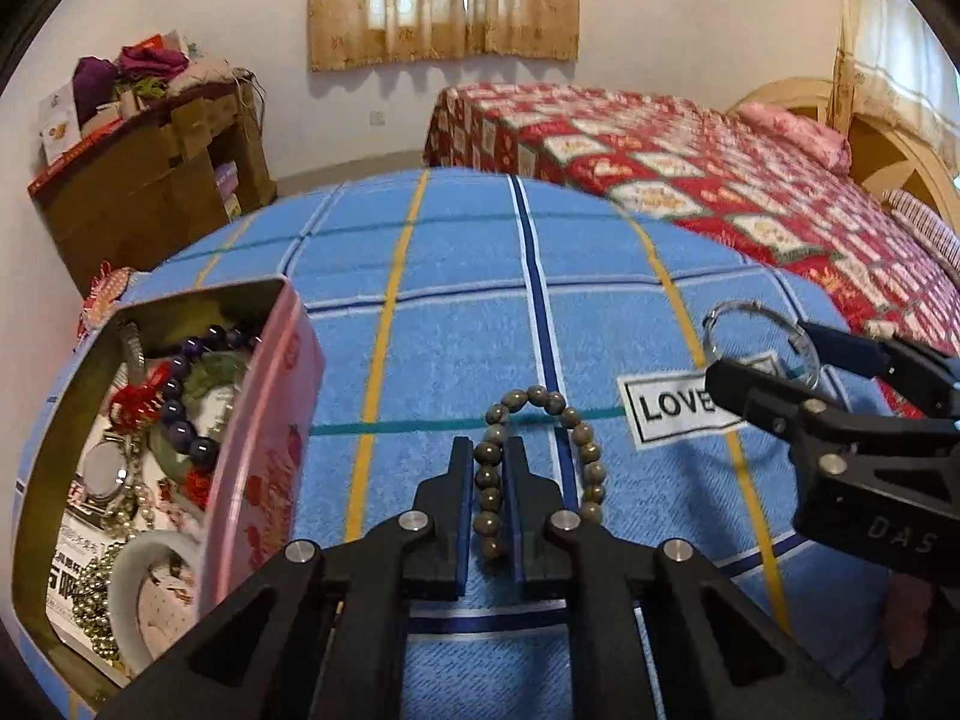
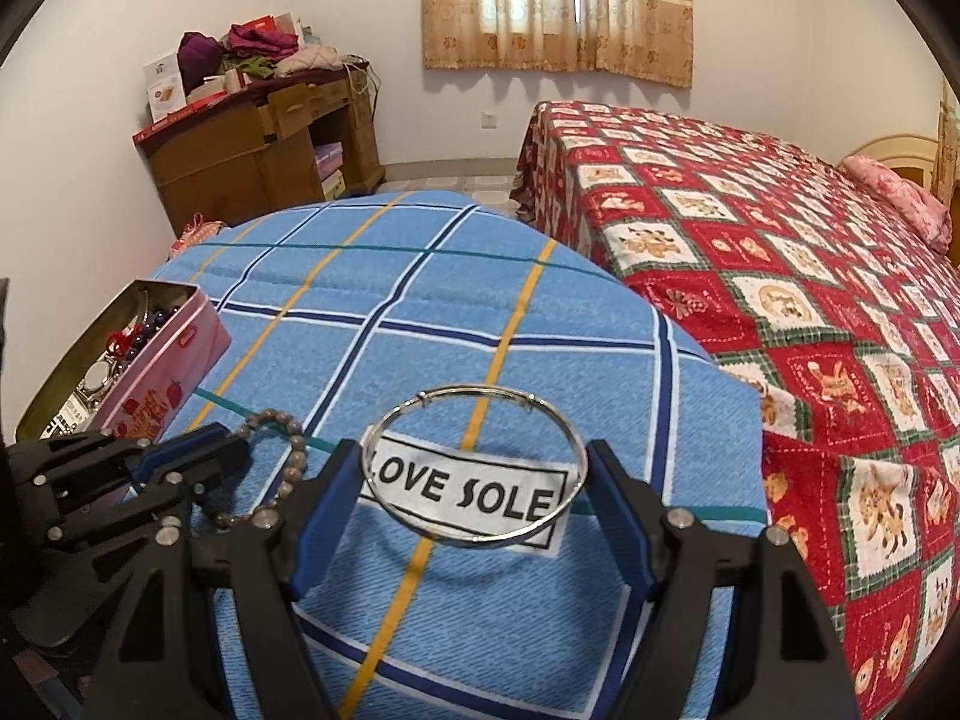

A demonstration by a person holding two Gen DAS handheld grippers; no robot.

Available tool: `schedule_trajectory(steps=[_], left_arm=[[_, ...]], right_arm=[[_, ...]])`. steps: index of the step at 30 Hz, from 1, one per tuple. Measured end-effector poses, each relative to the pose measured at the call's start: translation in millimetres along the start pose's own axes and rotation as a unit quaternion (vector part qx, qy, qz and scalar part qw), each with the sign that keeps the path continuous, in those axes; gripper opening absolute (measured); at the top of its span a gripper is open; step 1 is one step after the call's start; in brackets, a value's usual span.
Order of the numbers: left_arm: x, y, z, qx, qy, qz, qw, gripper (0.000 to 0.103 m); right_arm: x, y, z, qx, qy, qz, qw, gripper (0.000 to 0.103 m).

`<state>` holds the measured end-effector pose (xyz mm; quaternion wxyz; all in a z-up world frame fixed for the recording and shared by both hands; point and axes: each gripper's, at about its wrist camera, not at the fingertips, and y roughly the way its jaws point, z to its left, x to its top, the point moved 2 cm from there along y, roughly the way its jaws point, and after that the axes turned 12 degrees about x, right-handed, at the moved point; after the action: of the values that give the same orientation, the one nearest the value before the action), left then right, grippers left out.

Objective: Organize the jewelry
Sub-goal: 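Carry the brown beads and silver bangle into the pink tin while both tools release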

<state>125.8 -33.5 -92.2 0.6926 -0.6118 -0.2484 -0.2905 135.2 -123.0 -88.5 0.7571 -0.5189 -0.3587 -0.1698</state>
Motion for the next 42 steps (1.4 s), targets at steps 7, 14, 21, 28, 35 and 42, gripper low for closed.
schedule_trajectory(steps=[7, 14, 21, 28, 35, 42], left_arm=[[2.7, -13.1, 12.7, 0.006, -0.031, -0.039, 0.9987, 0.009], [3.1, -22.4, 16.7, 0.011, -0.042, -0.059, 0.9973, 0.009], [5.2, -27.9, 17.2, 0.011, -0.048, -0.068, 0.9965, 0.009], [5.9, -38.7, 21.9, 0.008, -0.056, -0.081, 0.9951, 0.009], [7.3, -45.2, 25.6, 0.009, -0.061, -0.093, 0.9937, 0.009], [8.2, -53.2, 30.0, 0.009, -0.068, -0.104, 0.9923, 0.009]], right_arm=[[0.1, -3.9, 2.2, 0.000, -0.004, -0.010, 1.000, 0.077], [0.3, -9.9, 9.4, 0.008, -0.017, -0.025, 1.000, 0.077], [0.3, -16.1, 15.6, 0.011, -0.031, -0.042, 0.999, 0.077], [0.1, -25.8, 21.7, 0.022, -0.042, -0.067, 0.997, 0.077], [-0.1, -30.0, 27.2, 0.023, -0.052, -0.080, 0.995, 0.077], [-1.0, -32.3, 30.7, 0.025, -0.063, -0.088, 0.994, 0.077]])
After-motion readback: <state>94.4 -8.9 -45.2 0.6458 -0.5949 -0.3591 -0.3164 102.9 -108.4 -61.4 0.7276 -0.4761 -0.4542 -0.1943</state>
